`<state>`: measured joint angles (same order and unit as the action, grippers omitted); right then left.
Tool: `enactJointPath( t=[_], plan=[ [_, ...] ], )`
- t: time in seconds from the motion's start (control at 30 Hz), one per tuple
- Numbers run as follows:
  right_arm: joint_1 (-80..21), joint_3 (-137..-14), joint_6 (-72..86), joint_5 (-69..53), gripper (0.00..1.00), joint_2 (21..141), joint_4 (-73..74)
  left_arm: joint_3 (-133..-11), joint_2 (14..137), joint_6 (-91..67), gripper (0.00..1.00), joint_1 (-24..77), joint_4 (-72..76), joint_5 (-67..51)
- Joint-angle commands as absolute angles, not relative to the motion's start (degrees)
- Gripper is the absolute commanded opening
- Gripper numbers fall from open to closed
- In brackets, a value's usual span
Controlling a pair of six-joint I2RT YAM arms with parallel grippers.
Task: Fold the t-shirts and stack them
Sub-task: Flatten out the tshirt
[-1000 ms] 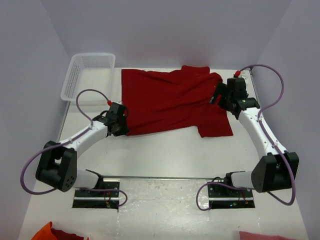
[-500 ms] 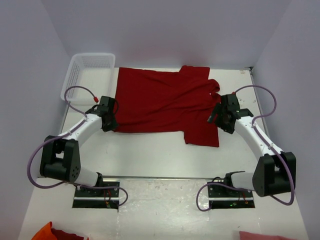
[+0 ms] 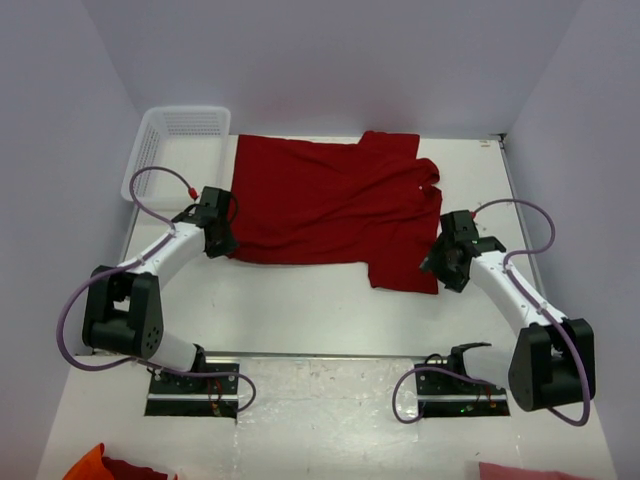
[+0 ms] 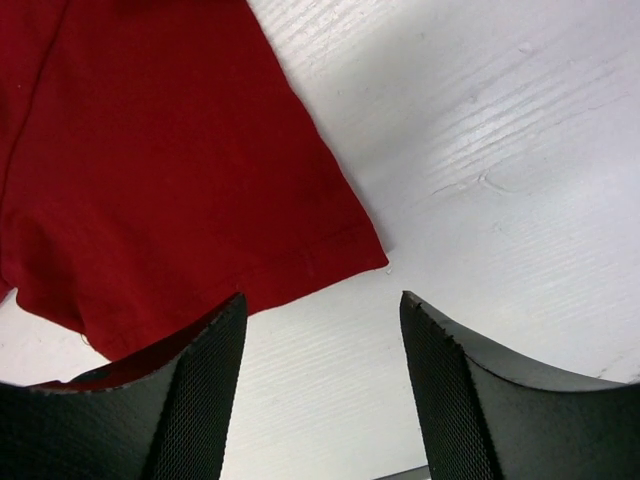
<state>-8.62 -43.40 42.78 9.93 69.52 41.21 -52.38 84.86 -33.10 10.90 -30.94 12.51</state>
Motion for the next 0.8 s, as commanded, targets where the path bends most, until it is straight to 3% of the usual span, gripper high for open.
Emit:
enactJointPath(
  t=[0.0,0.63,0.77],
  plan=[
    [-8.7,-43.15,46.23,11.25,0.63,70.31,41.66,-53.79,85.17,-31.55,0.0,10.28,-29.88,12.39],
    [-8.96,-44.21,46.06,8.8,0.53,80.24,39.29,-55.19,85.6,-33.05,0.0,6.06,-31.11,17.32],
    [-13.08,-45.35,47.8,8.0,0.51,81.21,39.55,-55.55,86.92,-33.13,0.0,5.98,-30.59,16.53]
  ],
)
